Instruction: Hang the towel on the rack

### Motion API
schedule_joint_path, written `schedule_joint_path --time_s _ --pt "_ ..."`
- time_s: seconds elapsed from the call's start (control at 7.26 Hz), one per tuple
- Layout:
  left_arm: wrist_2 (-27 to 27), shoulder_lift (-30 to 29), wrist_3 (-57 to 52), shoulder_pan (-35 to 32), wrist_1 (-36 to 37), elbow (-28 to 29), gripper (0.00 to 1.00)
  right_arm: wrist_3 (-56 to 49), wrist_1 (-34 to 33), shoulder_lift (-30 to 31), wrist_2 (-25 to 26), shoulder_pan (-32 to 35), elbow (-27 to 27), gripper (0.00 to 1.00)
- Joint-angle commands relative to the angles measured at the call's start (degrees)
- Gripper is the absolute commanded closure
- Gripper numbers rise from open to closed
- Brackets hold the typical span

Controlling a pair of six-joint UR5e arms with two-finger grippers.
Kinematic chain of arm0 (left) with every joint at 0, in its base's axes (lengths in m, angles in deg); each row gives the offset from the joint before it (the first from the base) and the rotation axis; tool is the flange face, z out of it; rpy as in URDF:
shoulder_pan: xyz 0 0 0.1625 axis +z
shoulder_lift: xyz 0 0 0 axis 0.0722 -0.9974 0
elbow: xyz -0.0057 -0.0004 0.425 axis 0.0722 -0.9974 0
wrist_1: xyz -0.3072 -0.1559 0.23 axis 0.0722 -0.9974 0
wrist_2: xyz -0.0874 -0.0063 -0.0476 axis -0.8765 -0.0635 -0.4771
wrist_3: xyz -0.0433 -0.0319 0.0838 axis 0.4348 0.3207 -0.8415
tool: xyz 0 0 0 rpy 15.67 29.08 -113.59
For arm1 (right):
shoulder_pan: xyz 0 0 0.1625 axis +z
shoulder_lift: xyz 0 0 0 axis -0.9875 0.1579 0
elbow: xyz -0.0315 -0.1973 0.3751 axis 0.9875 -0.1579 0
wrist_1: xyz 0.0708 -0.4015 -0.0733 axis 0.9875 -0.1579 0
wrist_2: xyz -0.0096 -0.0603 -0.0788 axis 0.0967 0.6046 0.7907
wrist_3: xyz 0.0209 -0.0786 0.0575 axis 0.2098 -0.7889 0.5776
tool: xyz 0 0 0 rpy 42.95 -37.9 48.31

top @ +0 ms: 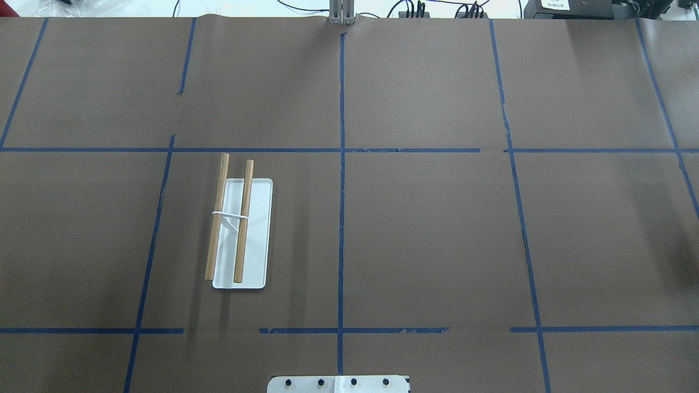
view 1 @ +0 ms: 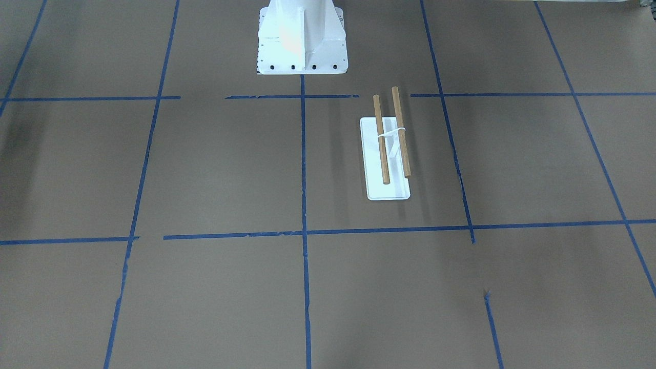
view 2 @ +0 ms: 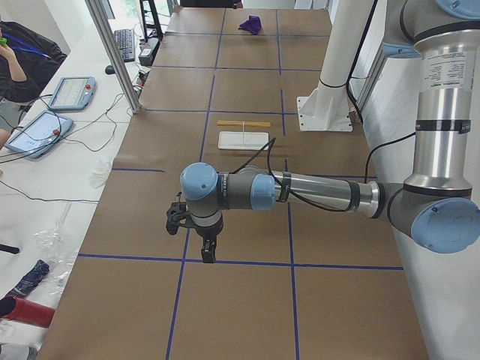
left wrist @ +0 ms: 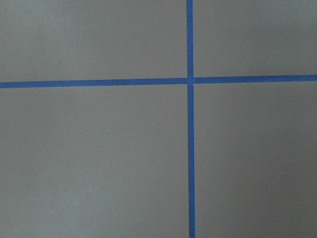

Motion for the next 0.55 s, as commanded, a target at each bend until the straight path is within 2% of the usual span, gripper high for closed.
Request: schedule_joint_path --time_s 0.0,0.41 --pt "-0.02 -0.10 0.02 -0.01 -0.01 -0.09 0.00 -0.05 0.11 -0.23 0.12 0.02 -0.01 0.00" --pt "-0.02 -0.36 0.11 -0.01 -0.10 -0.80 0.00 0.29 0.11 -1.54 -0.23 2.02 0.77 0.00"
